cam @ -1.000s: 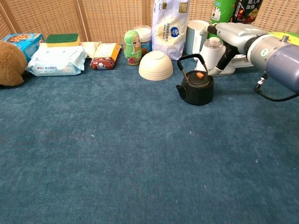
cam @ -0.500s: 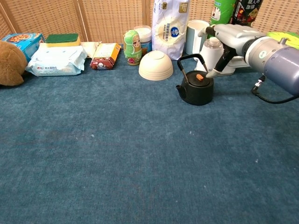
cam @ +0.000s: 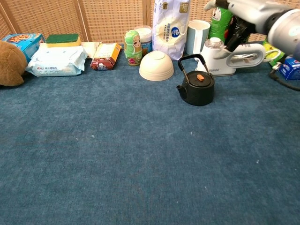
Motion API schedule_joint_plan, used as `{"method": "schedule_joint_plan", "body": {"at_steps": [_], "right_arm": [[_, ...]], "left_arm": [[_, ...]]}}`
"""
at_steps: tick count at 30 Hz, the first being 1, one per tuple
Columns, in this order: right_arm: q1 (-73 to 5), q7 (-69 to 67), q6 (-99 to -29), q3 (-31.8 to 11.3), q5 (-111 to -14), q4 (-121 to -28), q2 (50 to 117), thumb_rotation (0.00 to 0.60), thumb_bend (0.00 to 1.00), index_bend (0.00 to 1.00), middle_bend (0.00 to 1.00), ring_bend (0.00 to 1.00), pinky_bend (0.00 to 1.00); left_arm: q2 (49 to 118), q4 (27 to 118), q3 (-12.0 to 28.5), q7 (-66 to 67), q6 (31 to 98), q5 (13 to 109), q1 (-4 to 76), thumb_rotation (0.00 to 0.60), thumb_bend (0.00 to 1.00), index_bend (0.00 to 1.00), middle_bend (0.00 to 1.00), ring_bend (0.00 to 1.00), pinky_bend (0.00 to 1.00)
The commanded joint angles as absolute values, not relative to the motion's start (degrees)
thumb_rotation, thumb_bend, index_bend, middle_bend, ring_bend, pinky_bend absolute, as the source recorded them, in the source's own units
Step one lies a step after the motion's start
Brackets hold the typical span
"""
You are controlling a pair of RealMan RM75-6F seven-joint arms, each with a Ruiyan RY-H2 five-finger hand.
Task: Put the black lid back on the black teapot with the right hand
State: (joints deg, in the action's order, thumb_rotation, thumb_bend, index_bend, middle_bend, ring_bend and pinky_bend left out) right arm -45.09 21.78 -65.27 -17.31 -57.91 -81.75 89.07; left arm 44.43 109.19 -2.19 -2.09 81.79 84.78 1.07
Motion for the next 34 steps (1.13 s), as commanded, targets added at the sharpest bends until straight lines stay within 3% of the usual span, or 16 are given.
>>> {"method": "schedule_joint_plan", "body": {"at_steps": [1,7,19,34], "right_arm": [[-42.32,20.03,-67.93,-15.44,-61.7,-85.35,85.75,0.6,0.04,0.12,0.06,0.02,0.0],[-35.0,16.39,-77.06,-10.17,-72.6,-90.8,79.19,0.6,0.02,0.12,0.06,0.02,0.0],[-24.53,8.55,-87.8,-3.07,-83.99,-86.81,73.66,0.6,0.0,0.15,0.07,0.01,0.0],[-15.53,11.12,-91.82,-3.15,-80.39,-93.5,68.89,0.6,0.0,0.12,0.03,0.0,0.0]], "left_arm": [[44.41,109.14,-2.26,-2.18,81.85,85.01,1.04,0.6,0.12,0.0,0.0,0.0,0.04],[44.34,108.93,-2.58,-2.33,82.25,86.12,0.85,0.6,0.12,0.0,0.0,0.0,0.04],[43.81,108.17,-2.89,-4.41,83.53,87.5,0.25,0.6,0.12,0.0,0.0,0.0,0.04],[47.8,105.51,-1.6,-0.22,89.98,89.77,-1.63,0.6,0.12,0.0,0.0,0.0,0.04]]}}
